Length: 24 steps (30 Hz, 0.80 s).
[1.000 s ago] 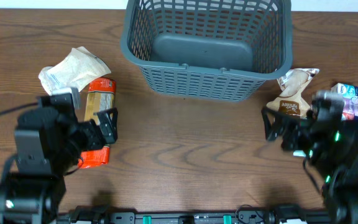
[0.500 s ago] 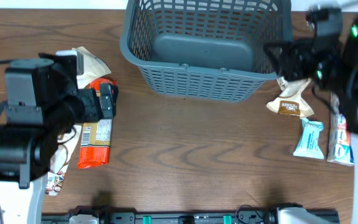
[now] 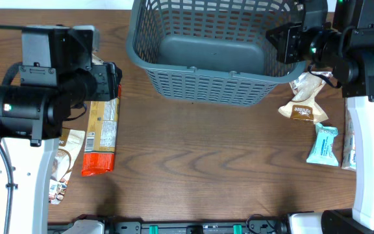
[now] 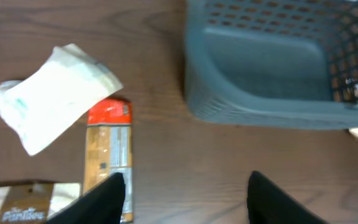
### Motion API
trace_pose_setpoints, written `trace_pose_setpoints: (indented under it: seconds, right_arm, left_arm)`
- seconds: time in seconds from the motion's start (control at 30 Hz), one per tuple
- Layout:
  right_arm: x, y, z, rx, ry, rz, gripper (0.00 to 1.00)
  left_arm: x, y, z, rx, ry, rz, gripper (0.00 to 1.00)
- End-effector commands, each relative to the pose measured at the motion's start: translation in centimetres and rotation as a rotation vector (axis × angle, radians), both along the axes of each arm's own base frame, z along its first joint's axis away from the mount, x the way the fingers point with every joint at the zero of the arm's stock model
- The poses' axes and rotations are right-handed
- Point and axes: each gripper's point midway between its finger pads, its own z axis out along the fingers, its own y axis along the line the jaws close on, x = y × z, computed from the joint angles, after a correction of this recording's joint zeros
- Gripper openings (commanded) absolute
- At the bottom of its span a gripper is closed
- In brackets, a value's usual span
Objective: Pack container
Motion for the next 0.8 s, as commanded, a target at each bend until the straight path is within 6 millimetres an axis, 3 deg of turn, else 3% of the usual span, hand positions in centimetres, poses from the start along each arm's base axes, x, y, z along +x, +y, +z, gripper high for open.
trace_pose_setpoints:
  seconds: [0.0, 0.2, 0.4, 0.77]
  right_arm:
    - [-0.5, 0.5, 0.9, 0.009, -0.015, 0.022, 0.01]
    - [-1.0, -0.4, -0.2, -0.048, 0.024, 0.000, 0.01]
    - [-1.5, -1.3, -1.2, -0.102, 0.057, -0.023, 0.01]
    - [-2.3, -1.9, -2.5, -0.147, 0.116, -0.026, 0.01]
  left_arm:
    - [-0.5, -1.0, 1.8, -0.002, -0.047, -0.043, 0.46]
    - [-2.8, -2.2, 0.1, 0.014, 0.054, -0.095, 0.29]
    - [-4.8, -2.5, -1.3, 0.033, 0.150, -0.116, 0.24]
    - [-4.6, -3.4, -2.5, 0.055, 0.192, -0.163, 0.19]
